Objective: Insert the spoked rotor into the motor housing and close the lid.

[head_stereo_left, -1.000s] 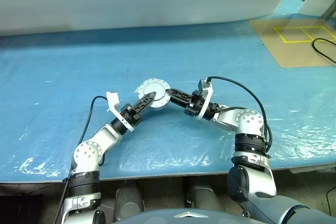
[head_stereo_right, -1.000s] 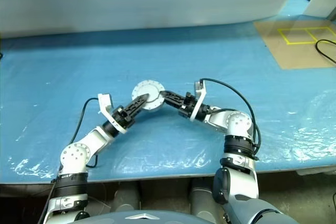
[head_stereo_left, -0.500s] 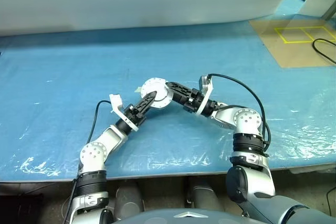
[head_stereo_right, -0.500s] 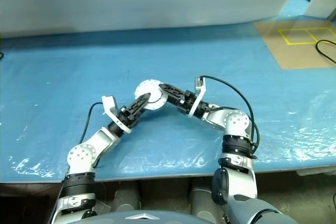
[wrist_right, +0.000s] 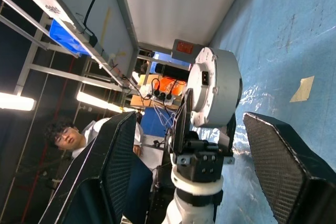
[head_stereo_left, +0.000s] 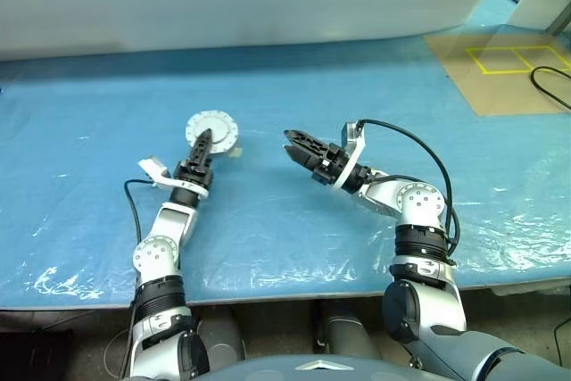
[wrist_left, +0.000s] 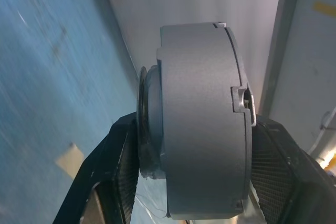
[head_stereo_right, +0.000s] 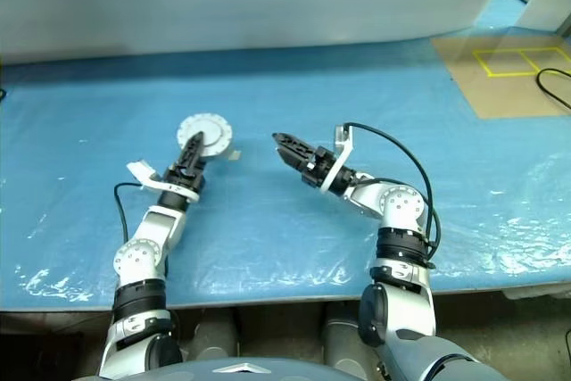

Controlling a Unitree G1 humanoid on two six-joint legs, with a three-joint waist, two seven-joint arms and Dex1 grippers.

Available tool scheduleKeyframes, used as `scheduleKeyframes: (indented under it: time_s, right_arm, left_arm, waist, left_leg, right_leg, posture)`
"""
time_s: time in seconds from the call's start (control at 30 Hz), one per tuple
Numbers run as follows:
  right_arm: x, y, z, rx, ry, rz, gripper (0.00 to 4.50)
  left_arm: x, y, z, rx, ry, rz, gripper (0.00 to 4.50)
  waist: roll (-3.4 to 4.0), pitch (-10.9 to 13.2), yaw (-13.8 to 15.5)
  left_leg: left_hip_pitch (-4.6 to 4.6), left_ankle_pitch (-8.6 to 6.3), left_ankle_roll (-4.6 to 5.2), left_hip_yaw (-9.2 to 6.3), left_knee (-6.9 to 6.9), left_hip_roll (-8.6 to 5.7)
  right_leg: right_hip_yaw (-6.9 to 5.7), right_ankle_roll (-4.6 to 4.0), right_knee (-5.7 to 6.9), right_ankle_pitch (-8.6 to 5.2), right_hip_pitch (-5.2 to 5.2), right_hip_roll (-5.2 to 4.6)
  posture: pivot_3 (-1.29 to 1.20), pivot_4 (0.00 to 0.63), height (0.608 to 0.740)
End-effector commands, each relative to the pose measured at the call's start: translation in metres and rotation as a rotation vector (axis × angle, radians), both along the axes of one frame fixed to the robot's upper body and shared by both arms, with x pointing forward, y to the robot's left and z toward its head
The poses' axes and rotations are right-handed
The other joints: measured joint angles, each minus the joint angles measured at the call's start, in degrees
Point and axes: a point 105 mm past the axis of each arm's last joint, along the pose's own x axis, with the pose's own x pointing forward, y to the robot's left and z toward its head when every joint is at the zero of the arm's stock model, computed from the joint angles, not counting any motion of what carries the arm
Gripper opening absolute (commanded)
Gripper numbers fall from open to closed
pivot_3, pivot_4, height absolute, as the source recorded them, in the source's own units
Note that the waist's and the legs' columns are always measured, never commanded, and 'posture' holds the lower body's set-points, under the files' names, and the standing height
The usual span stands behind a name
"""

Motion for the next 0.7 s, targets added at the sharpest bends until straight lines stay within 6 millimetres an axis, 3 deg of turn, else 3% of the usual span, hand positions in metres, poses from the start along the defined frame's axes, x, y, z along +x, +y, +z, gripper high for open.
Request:
scheduleKeyframes:
  time_s: [0.03,0.33,0.53,0.7]
  right_arm:
    - [-0.001,0.004,0.013,0.030,-0.052,0.017,3.39]
    - [-0.002,0.005,0.013,0.021,-0.059,0.028,3.39]
    - [-0.003,0.004,0.011,0.015,-0.057,0.030,3.39]
    - [-0.003,0.005,0.009,0.003,-0.059,0.035,3.42]
  left_arm:
    - [0.009,0.026,0.014,0.072,-0.042,0.165,2.79]
    - [0.017,0.070,-0.008,0.242,0.088,0.437,2.79]
    - [0.013,0.085,-0.019,0.284,0.140,0.515,2.79]
    - [0.010,0.097,-0.031,0.291,0.212,0.584,4.10]
  waist:
    - [-0.01,0.0,0.0]
    - [-0.10,0.0,0.0]
    - [-0.11,0.0,-0.1]
    - [-0.11,0.0,-0.1]
  left_leg:
    - [0.00,0.00,0.00,-0.01,0.00,0.00]
    - [0.04,0.01,0.02,-0.07,0.01,0.00]
    - [0.05,0.01,0.01,-0.08,0.01,-0.02]
    - [0.19,0.00,0.00,-0.07,0.01,-0.02]
  right_leg:
    - [0.00,0.07,0.00,0.04,0.00,0.00]
    - [-0.02,0.25,-0.01,0.15,0.03,0.00]
    - [-0.02,0.27,0.01,0.16,0.09,0.00]
    - [-0.01,0.26,0.05,0.15,0.16,0.01]
  posture:
    - [0.00,0.150,0.740]
    - [0.00,0.150,0.740]
    - [0.00,0.150,0.740]
    - [0.00,0.150,0.740]
